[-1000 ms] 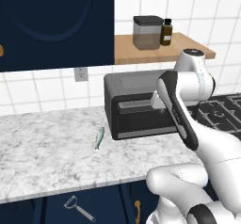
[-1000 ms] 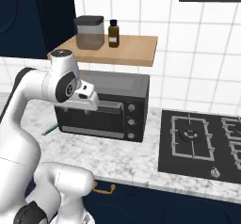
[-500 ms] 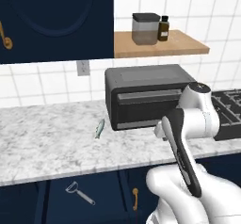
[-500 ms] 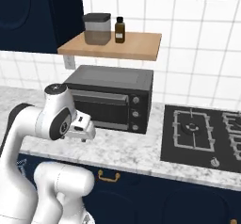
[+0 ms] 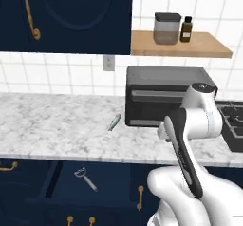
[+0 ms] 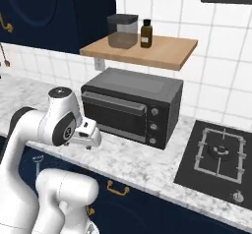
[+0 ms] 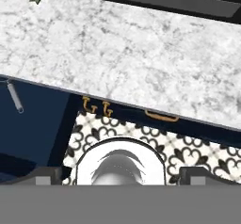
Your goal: Pick the peeler from the drawer and place it on the counter.
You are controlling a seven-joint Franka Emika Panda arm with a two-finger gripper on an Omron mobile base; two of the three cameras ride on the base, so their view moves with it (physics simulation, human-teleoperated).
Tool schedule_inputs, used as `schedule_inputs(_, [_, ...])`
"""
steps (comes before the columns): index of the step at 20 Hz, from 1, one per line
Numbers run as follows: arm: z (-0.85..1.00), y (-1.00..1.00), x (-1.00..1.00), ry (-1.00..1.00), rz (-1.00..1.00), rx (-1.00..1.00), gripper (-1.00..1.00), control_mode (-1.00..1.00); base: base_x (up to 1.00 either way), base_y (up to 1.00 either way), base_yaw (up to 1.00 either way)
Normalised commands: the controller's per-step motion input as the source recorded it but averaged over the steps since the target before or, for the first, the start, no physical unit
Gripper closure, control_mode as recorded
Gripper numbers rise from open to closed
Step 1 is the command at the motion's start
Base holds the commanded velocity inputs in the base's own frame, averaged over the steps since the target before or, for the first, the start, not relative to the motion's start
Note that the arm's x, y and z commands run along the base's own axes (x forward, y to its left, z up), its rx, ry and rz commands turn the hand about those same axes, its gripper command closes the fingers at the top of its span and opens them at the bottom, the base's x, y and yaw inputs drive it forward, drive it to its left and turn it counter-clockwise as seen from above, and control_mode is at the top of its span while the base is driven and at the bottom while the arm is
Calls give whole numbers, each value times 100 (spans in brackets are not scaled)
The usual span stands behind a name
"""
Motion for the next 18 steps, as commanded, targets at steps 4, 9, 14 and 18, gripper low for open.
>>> schedule_inputs(4, [0, 0, 0, 0, 0, 0, -100, 100, 0, -29, 56])
schedule_inputs(9, [0, 0, 0, 0, 0, 0, -100, 100, 13, 0, 59])
schedule_inputs(14, [0, 0, 0, 0, 0, 0, -100, 100, 39, -7, 53])
schedule_inputs(18, [-43, -7, 33, 0, 28, 0, -100, -100, 0, 0, 0])
